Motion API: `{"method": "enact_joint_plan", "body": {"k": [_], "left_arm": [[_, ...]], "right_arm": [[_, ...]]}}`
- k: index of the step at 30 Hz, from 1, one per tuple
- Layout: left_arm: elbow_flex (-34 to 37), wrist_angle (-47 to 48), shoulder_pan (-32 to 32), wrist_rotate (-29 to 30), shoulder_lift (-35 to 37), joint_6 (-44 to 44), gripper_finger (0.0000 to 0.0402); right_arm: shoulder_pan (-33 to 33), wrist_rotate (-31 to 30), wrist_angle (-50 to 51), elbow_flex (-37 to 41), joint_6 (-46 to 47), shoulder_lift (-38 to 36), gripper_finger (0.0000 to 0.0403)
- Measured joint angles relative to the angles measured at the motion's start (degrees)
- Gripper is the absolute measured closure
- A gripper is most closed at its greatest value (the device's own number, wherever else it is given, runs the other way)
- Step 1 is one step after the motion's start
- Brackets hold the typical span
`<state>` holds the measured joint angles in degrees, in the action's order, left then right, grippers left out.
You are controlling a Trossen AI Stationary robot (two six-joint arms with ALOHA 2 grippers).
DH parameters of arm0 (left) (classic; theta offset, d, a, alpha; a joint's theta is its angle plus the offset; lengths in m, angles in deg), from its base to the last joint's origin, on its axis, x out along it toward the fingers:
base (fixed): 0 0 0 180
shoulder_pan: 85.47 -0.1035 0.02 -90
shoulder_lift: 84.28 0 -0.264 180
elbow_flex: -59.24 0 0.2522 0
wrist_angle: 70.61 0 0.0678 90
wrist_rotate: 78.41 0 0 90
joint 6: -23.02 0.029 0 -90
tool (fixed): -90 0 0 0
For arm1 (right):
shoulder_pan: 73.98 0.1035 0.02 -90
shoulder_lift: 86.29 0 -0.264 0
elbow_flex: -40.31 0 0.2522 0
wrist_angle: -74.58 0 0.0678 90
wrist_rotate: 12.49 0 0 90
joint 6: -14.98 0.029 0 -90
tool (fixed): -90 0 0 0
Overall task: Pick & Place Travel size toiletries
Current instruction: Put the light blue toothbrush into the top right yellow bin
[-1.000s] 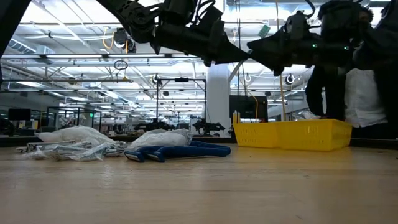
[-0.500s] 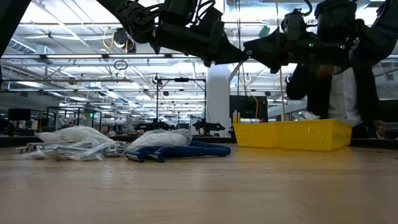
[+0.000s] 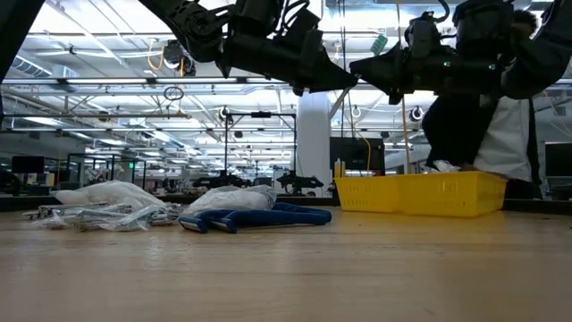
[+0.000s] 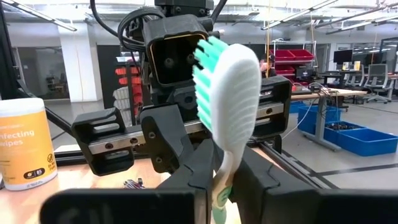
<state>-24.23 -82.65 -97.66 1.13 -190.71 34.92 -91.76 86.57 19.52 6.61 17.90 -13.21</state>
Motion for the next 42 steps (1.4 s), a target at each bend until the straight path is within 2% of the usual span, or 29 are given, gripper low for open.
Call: {"method": "enact_joint_plan", "body": {"k": [5,8,20,24,29,34,38,42], "left_arm": [[0.0,0.0,0.0,0.0,0.0,0.0,0.0372],[0.0,0.0,0.0,0.0,0.0,-0.4,0.0373],[0.0,0.1,0.1,0.0,0.0,-1.3,0.0372],[0.0,-0.1,0.6,5.3,0.1,-3.7,0.0361],[0.0,0.5,3.0,12.4,1.4,0.7,0.0291],[0.0,-2.2,5.8,16.2,1.8,6.6,0.0201],[0.0,-1.6,6.8,22.4,2.6,10.6,0.0152],[0.0,2.4,6.1,27.2,2.8,9.6,0.0125]], "right_arm": [[0.0,0.0,0.1,0.0,-0.4,0.0,0.0377],[0.0,0.1,0.3,0.0,-0.8,0.0,0.0392],[0.0,0.0,0.5,0.0,-1.4,-0.1,0.0393],[-0.2,-2.8,0.8,0.0,-1.5,-0.7,0.0393],[-2.3,-4.1,3.3,0.0,-1.6,-2.6,0.0393],[-5.7,-9.2,10.1,0.0,-3.6,-5.3,0.0393],[-7.8,-14.2,20.5,0.0,-4.7,-11.6,0.0393],[-10.4,-17.8,34.7,0.0,-4.4,-21.7,0.0393]]}}
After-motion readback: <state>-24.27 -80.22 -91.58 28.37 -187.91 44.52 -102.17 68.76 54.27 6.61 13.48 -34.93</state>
